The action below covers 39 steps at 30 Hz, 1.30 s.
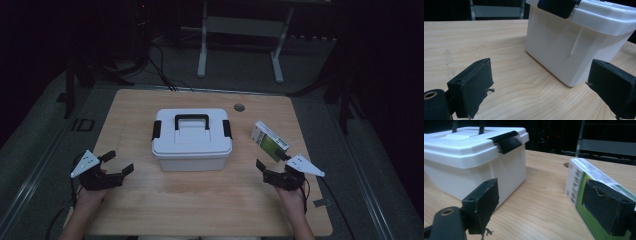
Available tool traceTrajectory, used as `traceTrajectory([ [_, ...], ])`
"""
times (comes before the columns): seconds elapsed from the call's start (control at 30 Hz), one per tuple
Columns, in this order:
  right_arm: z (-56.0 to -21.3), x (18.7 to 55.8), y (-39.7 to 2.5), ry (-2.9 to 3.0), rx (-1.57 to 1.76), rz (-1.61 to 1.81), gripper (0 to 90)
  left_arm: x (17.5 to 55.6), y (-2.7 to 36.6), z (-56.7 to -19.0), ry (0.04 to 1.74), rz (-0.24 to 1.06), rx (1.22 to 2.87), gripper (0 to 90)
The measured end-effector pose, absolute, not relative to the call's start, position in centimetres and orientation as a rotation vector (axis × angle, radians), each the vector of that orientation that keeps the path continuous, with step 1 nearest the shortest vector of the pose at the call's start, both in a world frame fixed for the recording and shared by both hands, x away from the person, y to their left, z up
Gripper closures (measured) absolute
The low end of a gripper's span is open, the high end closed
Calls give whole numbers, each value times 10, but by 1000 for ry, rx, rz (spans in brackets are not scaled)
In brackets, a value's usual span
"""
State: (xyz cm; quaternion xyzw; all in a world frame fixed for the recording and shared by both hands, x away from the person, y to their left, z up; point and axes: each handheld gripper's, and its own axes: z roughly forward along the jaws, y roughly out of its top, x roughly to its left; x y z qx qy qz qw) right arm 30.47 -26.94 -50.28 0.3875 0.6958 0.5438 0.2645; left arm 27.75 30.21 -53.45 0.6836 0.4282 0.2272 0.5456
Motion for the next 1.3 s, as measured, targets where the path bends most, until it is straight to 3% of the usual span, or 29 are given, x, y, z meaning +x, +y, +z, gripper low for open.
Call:
traceTrajectory([
  [0.3,-508,327,-245,1946,960,1437,235,296,285,-533,969,534,1664,62],
  [0.33,-511,334,-235,1976,909,1409,304,302,281,-534,980,534,1674,145],
  [0.4,-512,336,-233,1980,907,1404,307,304,280,-535,975,523,1676,148],
  [0.47,-516,344,-226,2005,919,1410,415,312,276,-538,962,503,1691,198],
  [0.53,-517,347,-222,2019,920,1406,424,315,275,-539,962,512,1698,235],
  [0.57,-520,352,-217,2044,920,1404,509,319,274,-540,940,500,1706,301],
  [0.7,-525,361,-206,2074,911,1388,634,327,269,-542,947,492,1734,488],
  [0.73,-525,361,-206,2074,911,1388,634,327,269,-542,947,492,1734,498],
  [0.77,-528,366,-201,2089,926,1368,734,332,265,-544,979,494,1760,548],
  [0.8,-528,366,-201,2089,926,1368,734,332,265,-544,979,494,1760,553],
  [0.83,-530,370,-198,2084,943,1347,840,335,263,-546,977,487,1771,594],
  [0.87,-530,370,-198,2084,943,1347,840,335,263,-546,977,487,1771,624],
  [0.9,-533,374,-195,2097,964,1356,899,340,259,-547,989,469,1780,636],
  [1.03,-536,380,-188,2131,979,1350,900,345,252,-547,986,469,1780,750],
  [1.3,-533,385,-174,2136,950,1381,900,352,238,-542,951,468,1763,867],
])
